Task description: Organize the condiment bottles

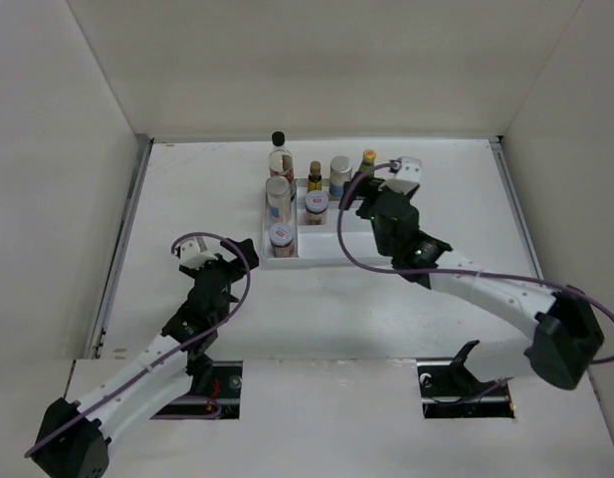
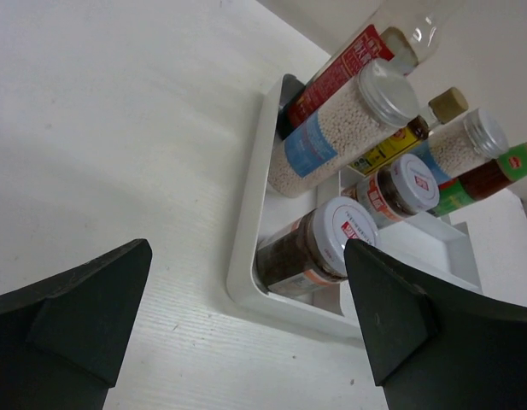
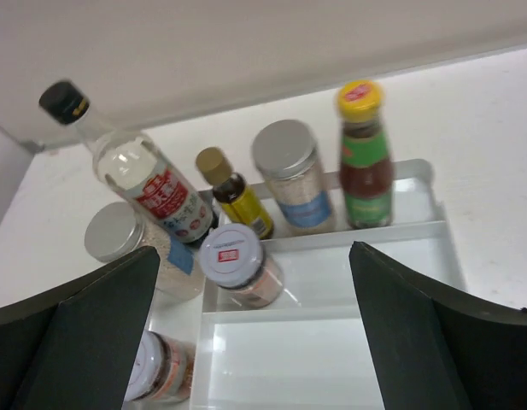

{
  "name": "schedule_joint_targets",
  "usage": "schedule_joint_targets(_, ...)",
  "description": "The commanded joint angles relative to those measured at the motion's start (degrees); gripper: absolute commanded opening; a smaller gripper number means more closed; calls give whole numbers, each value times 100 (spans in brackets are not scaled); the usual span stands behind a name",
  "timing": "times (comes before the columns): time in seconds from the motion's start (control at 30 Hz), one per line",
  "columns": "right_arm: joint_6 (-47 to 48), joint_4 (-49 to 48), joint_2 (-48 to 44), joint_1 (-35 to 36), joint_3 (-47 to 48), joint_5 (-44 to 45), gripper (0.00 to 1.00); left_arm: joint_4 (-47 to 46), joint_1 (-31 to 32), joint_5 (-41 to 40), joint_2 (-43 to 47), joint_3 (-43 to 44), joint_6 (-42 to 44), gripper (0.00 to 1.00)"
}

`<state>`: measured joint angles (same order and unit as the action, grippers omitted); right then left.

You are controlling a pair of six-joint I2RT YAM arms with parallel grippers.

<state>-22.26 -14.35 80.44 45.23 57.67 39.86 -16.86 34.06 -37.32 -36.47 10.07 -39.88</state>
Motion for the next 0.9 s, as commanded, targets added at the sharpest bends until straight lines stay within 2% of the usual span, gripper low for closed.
schedule_joint_targets(0.0,-111,-156,-765,-369,-799,426,100,622,-132,-108,219,391,15,100)
schedule_joint_targets(0.17,-813,-147,-1873,-1370,-1995,278,100,798,-317,58,202,487,-55,100)
schedule_joint_targets(0.33,-1201,-129,-2278,-2180,-2646,-48,100,1597,-440,75,-448,909,-327,100)
schedule_joint_targets(0.47,-1482,-33,-2436,-2690,-2814,-293,100,2133,-563,164,-581,1138,-512,100)
schedule_joint_targets(0.63,-1685,-95,-2315,-2840,-2920,-566,100,2503,-669,172,-204,1112,-538,100)
schedule_joint_targets(0.87,-1659,-130,-1796,-2797,-2761,-619,100,2372,-634,339,-27,962,-565,100)
